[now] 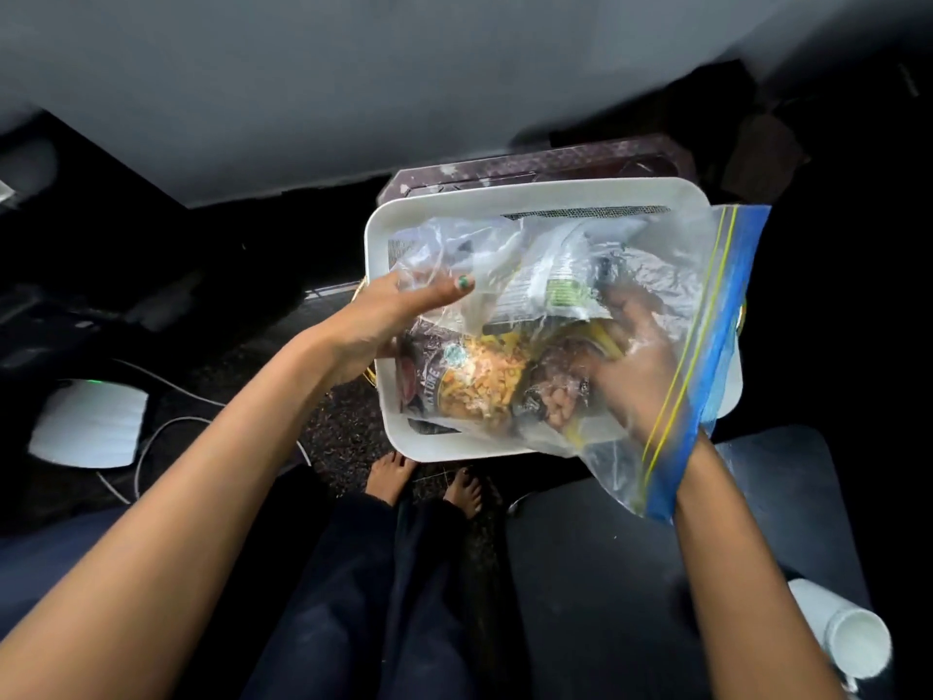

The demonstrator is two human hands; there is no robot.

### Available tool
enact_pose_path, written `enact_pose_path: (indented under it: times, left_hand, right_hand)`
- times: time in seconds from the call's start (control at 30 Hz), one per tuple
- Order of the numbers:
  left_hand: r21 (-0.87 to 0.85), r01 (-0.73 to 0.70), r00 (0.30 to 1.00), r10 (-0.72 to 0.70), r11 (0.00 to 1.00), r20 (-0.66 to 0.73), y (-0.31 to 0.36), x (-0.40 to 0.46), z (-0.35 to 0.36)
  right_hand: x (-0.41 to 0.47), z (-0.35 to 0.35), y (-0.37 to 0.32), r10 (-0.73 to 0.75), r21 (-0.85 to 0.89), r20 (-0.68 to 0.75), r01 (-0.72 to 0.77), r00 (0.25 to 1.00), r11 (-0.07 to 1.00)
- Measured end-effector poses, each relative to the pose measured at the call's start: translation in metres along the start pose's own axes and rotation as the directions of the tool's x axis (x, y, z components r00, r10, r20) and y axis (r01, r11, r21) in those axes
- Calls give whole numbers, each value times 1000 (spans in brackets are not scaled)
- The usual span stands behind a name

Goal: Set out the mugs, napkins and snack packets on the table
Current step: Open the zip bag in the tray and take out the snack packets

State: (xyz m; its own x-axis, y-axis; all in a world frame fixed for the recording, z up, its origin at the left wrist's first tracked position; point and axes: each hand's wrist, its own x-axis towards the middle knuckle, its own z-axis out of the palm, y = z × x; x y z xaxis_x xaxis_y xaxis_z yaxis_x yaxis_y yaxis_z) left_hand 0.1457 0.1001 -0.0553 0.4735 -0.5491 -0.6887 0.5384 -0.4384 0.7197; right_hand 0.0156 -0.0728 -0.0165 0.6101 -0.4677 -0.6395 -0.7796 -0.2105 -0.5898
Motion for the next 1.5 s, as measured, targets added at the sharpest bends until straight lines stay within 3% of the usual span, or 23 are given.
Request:
enact_pose_path:
  times: [0.07,0.23,0.33,0.43,0.6,0.7,0.9,1.1,1.23,1.4,1.5]
  left_hand:
    - [-5,-6,1000,6,1000,8,-3,0,4]
    - [-106,33,996,-25,994,80,-6,2,3]
    - [-82,48,991,-37,996,126,-5,5,9]
    - [-50,39,998,-37,998,45,-1,6,20]
    - [-126,-5,977,-22,992,-212,-3,19,17]
    - [-144,-30,962,-10,989,-273,-4,22,10]
    - [-175,9,957,-59,985,-283,-3,19,0]
    - [-131,-30,940,-17,991,-340,3,13,-7]
    - [-184,-25,928,-46,983,-370,4,5,-17]
    - [-173,-21,924,-47,985,-379,11,-4,-21]
    - [-52,-41,924,18,998,-381,18,-8,-25]
  right_hand:
    - [-3,1,3,-17,150,6,16,1000,988]
    - [0,5,-2,-268,32,25,267,963,963]
    - [6,5,-13,-286,-61,23,287,958,956]
    - [9,4,-13,-268,-14,33,269,963,963]
    - [2,-5,-1,-201,97,-133,214,971,972]
    - [-4,-15,1,-157,262,-209,210,965,942]
    - [-17,-39,-3,-242,189,-397,337,886,922]
    - [-19,-46,5,-11,505,-453,268,891,820]
    - [-19,-47,19,118,691,-457,268,882,672]
    - [-13,-52,33,223,773,-455,258,862,580]
    - [-4,-53,42,275,776,-472,247,838,580]
